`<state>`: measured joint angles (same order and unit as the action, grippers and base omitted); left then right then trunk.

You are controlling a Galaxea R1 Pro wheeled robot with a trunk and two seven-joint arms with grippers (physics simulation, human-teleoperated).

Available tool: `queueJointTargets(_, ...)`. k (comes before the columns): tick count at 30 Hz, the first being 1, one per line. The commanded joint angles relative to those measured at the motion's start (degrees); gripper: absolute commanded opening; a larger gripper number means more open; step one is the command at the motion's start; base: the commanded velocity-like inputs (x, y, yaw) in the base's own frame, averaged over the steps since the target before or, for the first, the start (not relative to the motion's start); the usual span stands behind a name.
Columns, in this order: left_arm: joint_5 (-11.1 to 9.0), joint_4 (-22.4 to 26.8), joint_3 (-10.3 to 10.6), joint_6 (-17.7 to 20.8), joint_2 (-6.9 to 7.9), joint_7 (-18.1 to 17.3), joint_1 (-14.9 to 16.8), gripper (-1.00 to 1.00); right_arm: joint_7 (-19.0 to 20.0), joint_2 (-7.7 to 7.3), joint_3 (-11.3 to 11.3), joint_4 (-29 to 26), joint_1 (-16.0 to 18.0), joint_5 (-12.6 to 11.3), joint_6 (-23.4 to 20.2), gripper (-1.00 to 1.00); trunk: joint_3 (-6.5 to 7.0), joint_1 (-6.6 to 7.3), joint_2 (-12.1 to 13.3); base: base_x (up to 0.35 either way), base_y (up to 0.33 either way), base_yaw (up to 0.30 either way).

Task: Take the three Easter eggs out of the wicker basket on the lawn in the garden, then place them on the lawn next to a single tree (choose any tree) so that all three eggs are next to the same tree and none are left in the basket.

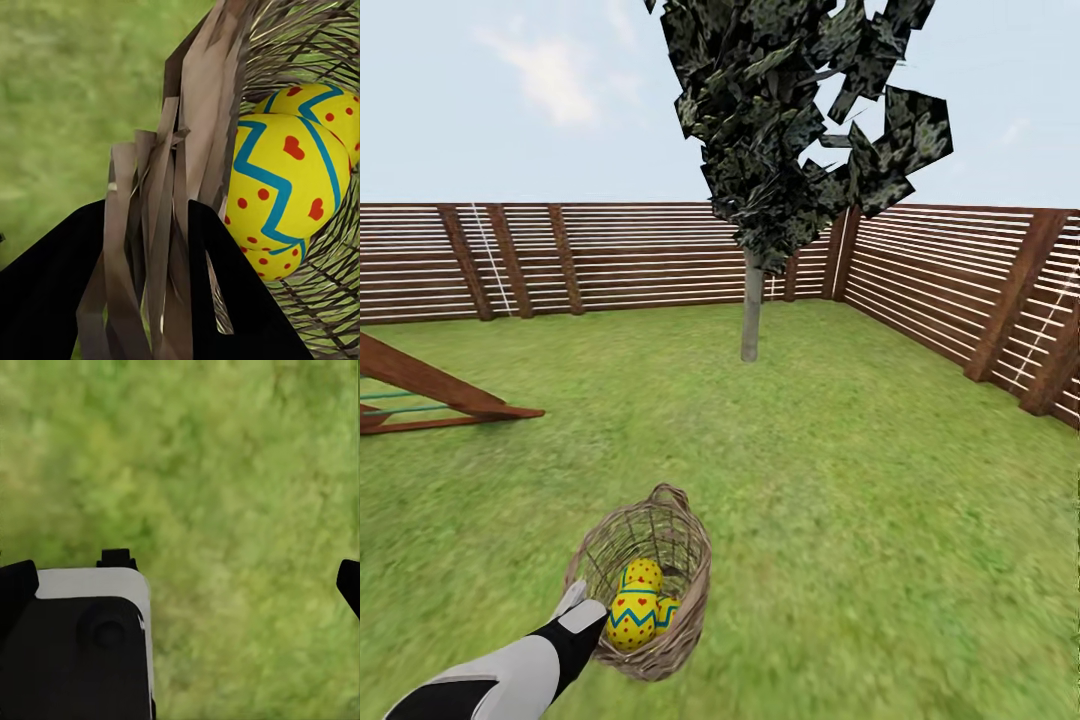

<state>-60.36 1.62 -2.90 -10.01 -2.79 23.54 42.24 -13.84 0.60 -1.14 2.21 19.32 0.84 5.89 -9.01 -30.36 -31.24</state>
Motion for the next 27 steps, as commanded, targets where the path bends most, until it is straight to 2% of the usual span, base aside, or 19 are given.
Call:
queueJointTargets(1, 0.07, 0.13, -0.27, -0.10, -0.02, 0.14, 0.04, -1.00, -0.22, 0.01, -0.09, 0.24, 0.11, 0.06, 0.35, 1.00, -0.10, -0.04, -0.10, 0.166, 0.000, -0.228)
queueJointTargets(7, 0.07, 0.14, -0.27, -0.10, -0.02, 0.15, 0.04, -1.00, -0.13, 0.03, -0.09, 0.67, -1.25, 0.06, -0.03, 1.00, -0.16, -0.04, -0.10, 0.160, 0.000, -0.220)
queueJointTargets(13, 0.07, 0.14, -0.20, -0.10, 0.01, 0.12, 0.04, -1.00, -0.13, 0.10, -0.14, 0.62, -2.02, 0.21, -0.16, 1.00, -0.16, -0.04, -0.10, 0.144, -0.015, -0.005)
queueJointTargets(27, 0.07, 0.31, -0.09, 0.07, -0.02, 0.08, 0.04, -1.00, -0.13, 0.19, -0.18, 0.42, -2.04, 0.56, -0.07, 1.00, -0.16, -0.04, -0.10, 0.319, -0.019, 0.000)
